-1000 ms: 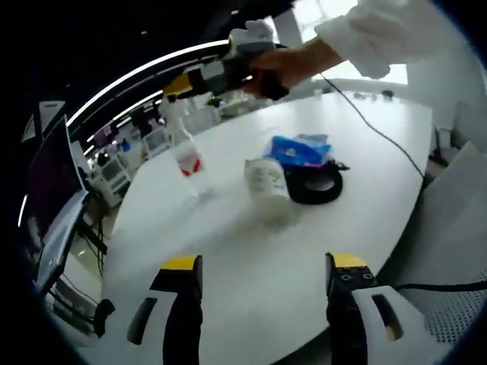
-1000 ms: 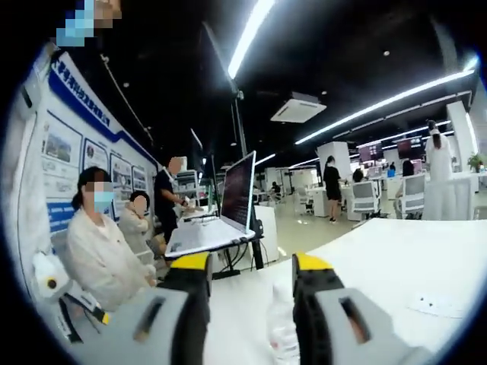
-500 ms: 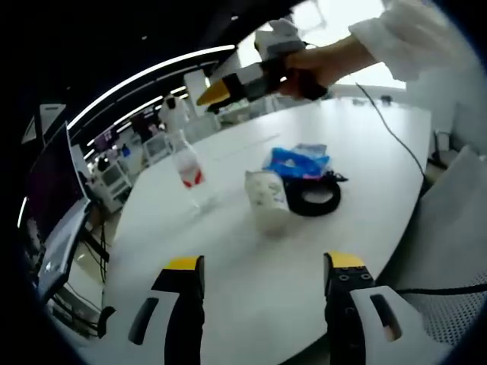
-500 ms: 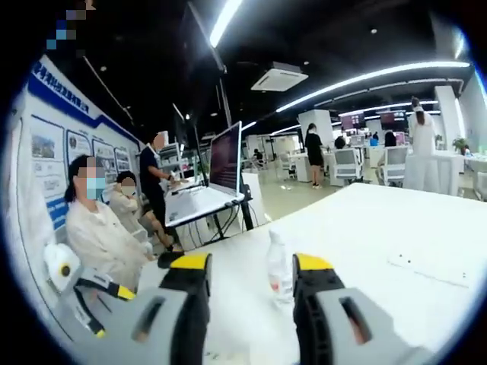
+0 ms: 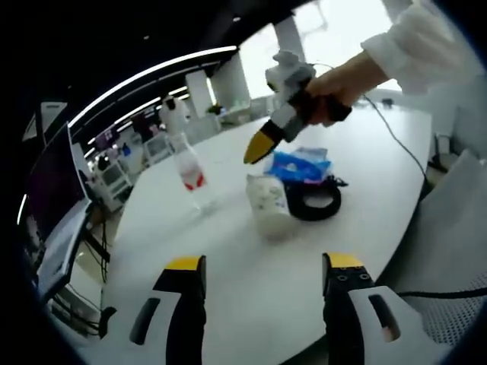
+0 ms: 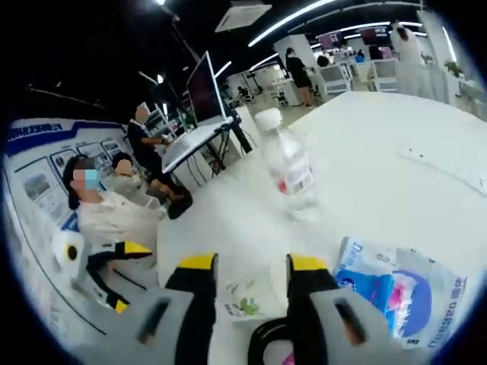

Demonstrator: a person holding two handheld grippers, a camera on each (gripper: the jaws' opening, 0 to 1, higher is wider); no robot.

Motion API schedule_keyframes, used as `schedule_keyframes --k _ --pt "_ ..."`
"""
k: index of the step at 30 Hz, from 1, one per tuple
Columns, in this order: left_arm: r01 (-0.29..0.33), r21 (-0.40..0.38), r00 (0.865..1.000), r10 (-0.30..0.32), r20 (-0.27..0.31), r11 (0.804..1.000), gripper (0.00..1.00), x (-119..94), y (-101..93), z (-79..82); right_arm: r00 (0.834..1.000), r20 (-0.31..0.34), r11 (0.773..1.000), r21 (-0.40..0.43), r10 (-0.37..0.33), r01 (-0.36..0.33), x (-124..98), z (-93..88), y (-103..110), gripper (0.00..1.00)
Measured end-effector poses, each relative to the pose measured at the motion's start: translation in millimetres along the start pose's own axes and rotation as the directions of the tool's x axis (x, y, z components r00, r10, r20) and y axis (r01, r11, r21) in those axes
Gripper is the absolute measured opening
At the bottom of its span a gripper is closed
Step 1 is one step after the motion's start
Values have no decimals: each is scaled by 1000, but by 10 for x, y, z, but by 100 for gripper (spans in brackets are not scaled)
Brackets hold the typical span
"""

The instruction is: Arrange the tabletop items into an orderly group along one side of the table until the central work area is clear of visible clutter.

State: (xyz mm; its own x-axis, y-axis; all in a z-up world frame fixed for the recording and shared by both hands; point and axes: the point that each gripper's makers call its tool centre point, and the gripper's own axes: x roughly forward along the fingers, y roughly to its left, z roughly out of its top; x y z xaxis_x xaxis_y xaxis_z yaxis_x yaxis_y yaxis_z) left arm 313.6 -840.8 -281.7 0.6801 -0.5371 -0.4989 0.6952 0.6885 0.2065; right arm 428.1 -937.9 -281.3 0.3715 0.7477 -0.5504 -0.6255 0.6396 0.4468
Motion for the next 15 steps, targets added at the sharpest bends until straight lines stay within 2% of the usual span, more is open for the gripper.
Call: schedule_keyframes --k 4,15 --pt "-3 -1 1000 3 -3 1000 57 -1 6 -5 1000 10 999 32 9 -10 0 -18 -7 33" --pt "-1 -1 1000 1 -11 1000 56 0 3 -27 1000 -13 995 95 22 -20 -3 -63 -54 30"
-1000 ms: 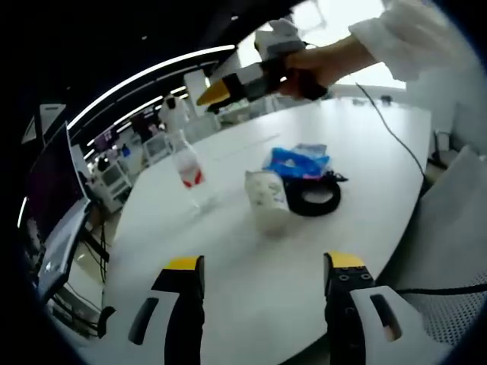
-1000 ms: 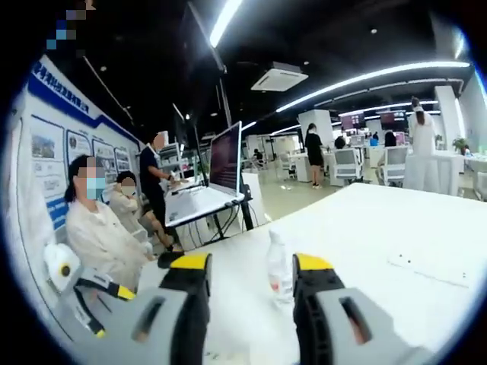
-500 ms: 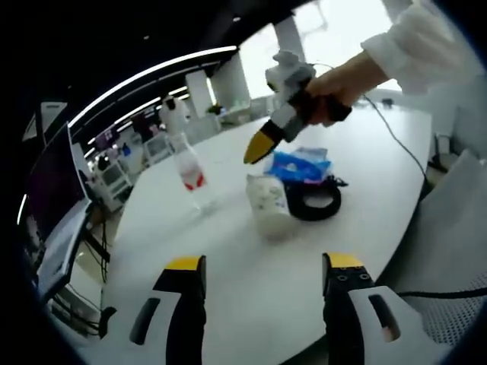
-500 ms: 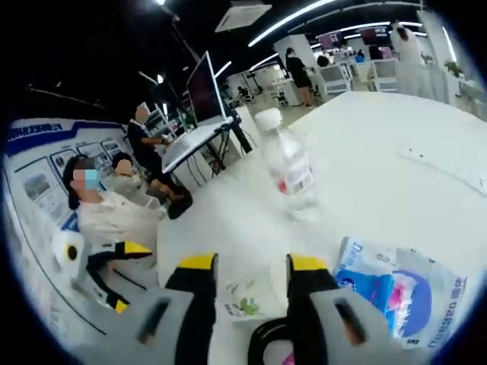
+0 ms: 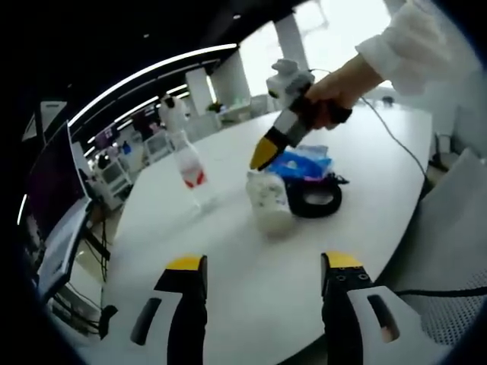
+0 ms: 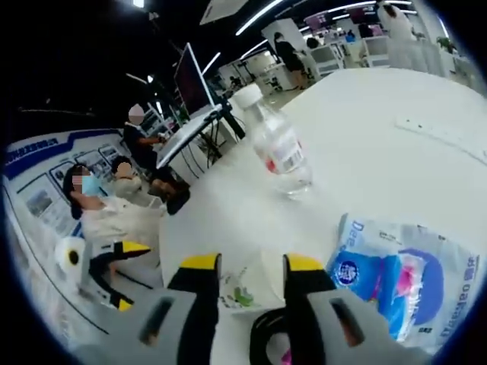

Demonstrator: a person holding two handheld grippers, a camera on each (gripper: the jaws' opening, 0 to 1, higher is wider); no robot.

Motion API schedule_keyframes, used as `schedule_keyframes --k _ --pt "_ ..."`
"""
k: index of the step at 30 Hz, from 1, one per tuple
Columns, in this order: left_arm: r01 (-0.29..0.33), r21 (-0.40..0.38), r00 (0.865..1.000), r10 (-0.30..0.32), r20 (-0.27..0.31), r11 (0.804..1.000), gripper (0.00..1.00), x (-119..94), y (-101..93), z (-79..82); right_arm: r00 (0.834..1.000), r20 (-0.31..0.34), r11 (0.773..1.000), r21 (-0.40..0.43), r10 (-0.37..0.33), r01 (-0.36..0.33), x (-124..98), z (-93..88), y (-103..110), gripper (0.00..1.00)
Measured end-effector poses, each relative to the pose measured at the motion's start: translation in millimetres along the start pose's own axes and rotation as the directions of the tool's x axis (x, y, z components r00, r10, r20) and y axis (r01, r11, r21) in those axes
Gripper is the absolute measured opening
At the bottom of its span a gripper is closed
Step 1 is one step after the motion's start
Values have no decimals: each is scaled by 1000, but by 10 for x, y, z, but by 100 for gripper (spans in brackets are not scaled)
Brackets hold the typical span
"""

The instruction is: Arrange the tabletop items into an orderly group along one side of the table until the central work area is clear of visible clutter.

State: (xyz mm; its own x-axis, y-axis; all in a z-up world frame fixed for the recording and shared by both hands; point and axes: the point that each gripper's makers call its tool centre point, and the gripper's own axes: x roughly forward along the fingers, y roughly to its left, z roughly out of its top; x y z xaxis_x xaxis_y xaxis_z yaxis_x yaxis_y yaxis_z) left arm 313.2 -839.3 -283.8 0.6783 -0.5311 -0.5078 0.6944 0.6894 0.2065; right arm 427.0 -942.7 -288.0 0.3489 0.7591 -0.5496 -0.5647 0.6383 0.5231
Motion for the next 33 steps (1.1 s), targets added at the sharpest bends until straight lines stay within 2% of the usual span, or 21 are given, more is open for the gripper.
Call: schedule_keyframes --k 20,25,33 --pt "-9 -18 1000 9 -2 1000 58 2 24 -9 998 -51 999 35 28 -26 113 -157 -23 24" --pt "-10 1 1000 10 -26 1000 57 9 19 -52 998 -56 999 36 32 -30 119 -178 -4 23" --pt "-11 5 1000 12 -27 1000 57 2 23 -47 997 -55 998 34 53 -51 96 -196 49 4"
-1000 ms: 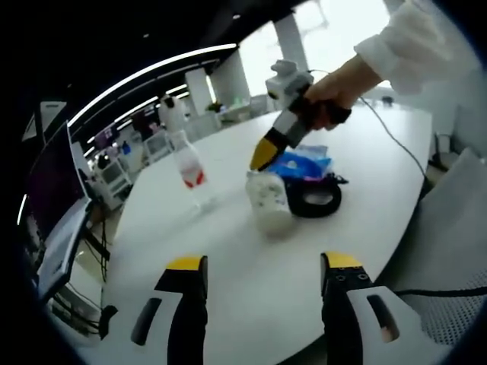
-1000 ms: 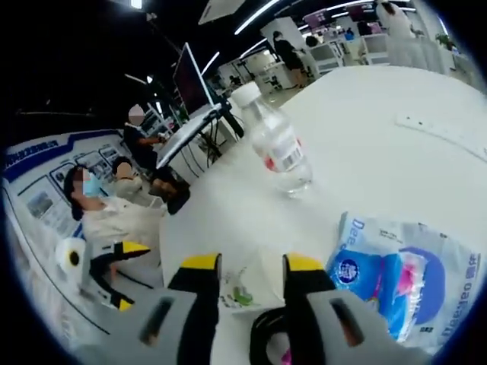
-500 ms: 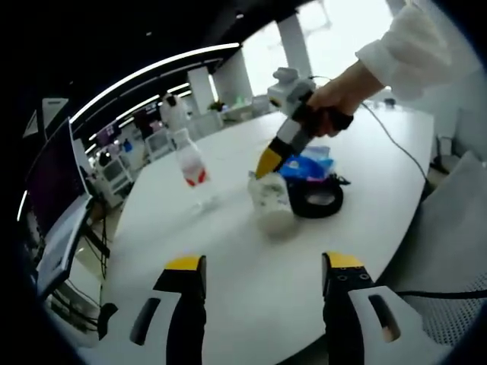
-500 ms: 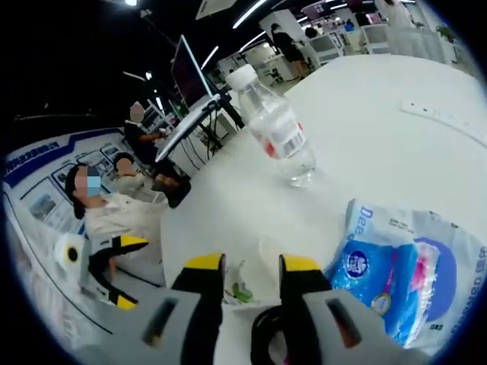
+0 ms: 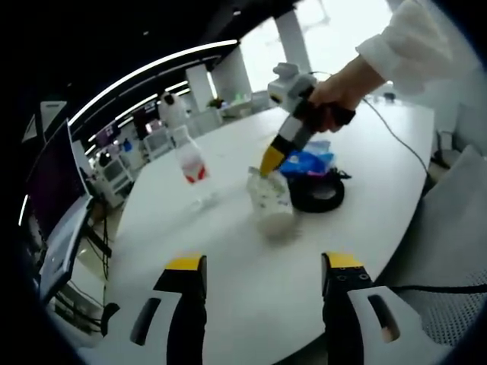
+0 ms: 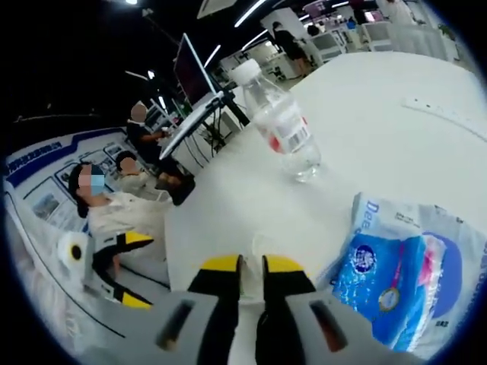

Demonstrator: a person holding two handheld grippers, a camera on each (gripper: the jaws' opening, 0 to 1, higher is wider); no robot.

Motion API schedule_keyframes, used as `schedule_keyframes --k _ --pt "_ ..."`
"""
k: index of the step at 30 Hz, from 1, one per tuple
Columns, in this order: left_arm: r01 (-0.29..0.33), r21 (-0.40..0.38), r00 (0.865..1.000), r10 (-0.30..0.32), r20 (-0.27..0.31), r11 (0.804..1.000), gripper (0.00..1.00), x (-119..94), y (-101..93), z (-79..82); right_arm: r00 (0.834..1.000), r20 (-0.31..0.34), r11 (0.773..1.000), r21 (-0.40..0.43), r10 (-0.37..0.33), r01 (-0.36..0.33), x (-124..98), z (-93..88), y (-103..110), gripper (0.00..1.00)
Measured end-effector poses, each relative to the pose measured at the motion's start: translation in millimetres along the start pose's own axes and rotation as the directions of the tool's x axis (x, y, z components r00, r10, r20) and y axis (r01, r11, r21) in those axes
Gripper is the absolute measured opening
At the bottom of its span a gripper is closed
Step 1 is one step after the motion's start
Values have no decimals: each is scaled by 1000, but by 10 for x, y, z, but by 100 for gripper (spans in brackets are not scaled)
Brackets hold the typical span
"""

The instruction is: Arrange the tabletop items into an orderly group along one side of the table until the central work area is clear of visible clutter.

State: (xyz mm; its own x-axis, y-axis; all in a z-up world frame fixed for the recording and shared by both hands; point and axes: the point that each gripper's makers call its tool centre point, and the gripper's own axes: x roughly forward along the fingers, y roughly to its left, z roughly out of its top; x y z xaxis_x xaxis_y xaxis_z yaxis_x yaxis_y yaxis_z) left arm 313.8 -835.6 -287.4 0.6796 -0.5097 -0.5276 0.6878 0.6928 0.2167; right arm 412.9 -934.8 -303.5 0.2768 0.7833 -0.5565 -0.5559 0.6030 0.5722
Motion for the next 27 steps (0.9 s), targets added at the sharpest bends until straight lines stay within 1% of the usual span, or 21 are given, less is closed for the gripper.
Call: schedule_keyframes --k 2,5,7,13,19,22,27 --pt "-1 15 1000 2 -24 1000 56 8 0 -44 1000 1 1000 19 13 -13 0 -11 34 3" --pt "-2 28 1000 3 -27 1000 55 8 1 -49 1000 1 1000 15 12 -12 -7 -22 56 1" --pt "-1 27 1000 2 -26 1000 55 5 0 -46 1000 7 999 24 27 -27 -9 -9 95 0" --pt "1 45 999 1 -45 999 54 11 -4 -82 999 4 998 36 45 -45 -15 -7 183 0" --pt "-3 46 999 5 -43 999 54 9 3 -74 999 4 999 27 39 -39 -29 -14 231 0" --pt "-1 56 999 4 -53 998 53 17 -2 -95 999 11 999 36 40 -40 -47 -6 273 0" --pt "-2 55 999 5 -50 998 54 12 4 -88 999 27 1000 6 20 -20 -107 48 303 0"
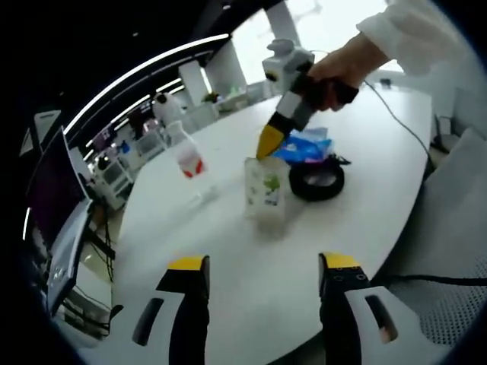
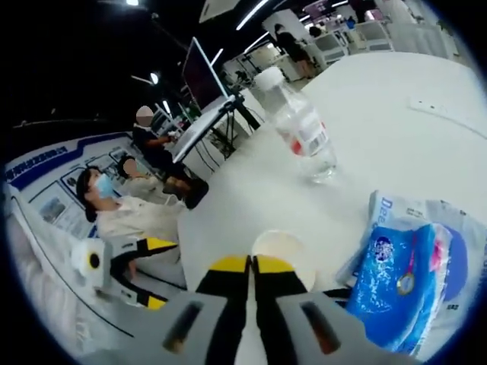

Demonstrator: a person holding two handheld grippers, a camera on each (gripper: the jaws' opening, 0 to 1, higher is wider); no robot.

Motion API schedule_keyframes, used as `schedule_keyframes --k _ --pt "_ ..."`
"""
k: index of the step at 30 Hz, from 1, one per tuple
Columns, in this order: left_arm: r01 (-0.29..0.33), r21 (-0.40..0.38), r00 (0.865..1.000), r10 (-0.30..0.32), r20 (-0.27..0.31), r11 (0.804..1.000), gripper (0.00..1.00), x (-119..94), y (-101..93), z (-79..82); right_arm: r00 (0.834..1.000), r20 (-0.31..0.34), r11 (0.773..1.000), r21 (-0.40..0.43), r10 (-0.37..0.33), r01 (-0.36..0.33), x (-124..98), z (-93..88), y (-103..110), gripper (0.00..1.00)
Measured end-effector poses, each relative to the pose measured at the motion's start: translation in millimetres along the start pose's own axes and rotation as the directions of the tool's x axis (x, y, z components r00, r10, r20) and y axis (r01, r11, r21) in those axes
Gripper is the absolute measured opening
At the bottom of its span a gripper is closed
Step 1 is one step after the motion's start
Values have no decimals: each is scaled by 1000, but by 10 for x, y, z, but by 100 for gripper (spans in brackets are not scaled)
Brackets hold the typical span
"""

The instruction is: Arrange the tabletop items into an orderly group along one side of the table until the central work area is clear of visible clutter.

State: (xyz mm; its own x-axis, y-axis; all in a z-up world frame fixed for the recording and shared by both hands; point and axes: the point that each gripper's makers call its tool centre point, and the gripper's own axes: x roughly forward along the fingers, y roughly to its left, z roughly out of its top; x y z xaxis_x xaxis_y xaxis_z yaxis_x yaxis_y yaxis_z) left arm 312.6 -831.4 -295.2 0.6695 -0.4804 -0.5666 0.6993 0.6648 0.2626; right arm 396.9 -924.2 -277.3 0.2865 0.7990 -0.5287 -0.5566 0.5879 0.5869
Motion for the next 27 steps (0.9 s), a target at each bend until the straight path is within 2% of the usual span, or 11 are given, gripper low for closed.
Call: schedule_keyframes --k 3,7,11,16,23,27 --pt "1 2 1000 -1 3 1000 54 -2 -2 5 999 18 998 -54 -37 38 -51 79 -18 0" --pt "2 3 1000 -2 3 1000 54 -2 -1 0 994 57 984 -142 -97 104 -132 240 -31 0" --pt "1 4 1000 -1 3 1000 54 -1 -3 0 987 72 962 -221 -145 158 -182 364 -53 0" --pt "1 5 1000 -1 1 1000 54 -3 -1 1 974 69 912 -344 -214 224 -201 476 -99 0" --pt "-2 8 1000 2 0 1000 53 -7 3 -3 962 27 854 -455 -273 255 -138 557 -182 0" --pt "-7 8 1000 7 0 1000 53 -9 12 -3 944 25 810 -507 -328 295 -101 647 -273 0"
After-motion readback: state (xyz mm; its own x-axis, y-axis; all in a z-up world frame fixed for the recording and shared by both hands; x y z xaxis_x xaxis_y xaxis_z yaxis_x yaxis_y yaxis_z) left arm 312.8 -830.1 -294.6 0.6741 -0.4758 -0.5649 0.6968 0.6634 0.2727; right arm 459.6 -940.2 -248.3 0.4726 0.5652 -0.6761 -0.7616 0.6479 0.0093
